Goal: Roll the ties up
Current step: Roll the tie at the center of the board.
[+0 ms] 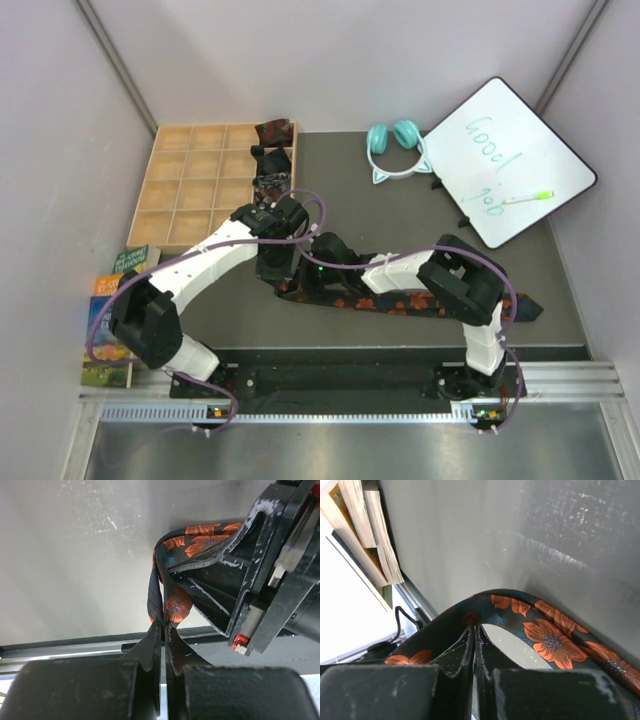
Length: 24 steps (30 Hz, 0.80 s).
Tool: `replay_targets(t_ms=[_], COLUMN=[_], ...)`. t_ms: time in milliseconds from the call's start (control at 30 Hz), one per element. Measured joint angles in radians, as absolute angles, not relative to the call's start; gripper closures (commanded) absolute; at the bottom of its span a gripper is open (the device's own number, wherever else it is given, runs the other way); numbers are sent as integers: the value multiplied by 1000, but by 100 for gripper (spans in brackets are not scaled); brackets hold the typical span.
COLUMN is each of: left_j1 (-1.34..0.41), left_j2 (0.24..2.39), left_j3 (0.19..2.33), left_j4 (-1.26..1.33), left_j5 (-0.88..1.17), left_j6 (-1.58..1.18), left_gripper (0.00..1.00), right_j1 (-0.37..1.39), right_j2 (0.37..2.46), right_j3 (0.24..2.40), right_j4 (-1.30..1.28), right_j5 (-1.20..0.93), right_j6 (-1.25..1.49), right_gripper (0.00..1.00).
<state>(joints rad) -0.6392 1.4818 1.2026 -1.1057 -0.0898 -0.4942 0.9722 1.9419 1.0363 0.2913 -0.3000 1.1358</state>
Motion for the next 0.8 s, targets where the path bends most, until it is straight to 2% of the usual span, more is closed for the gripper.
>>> replay_targets(t_ms=[400,800], left_j1=[-639,-639], left_j2=[1558,1629], left_j3=[1211,1228], left_j4=[-1100,-1087], left_j5=[-68,-64], left_j6=[-479,-465], left_gripper=[100,100], right_j1=[950,925], right_j2=[1930,1671], right_j3=[1005,927], right_j4=[260,-105], right_j5=[-305,-206], right_j6=[1119,1027], right_gripper=[100,100])
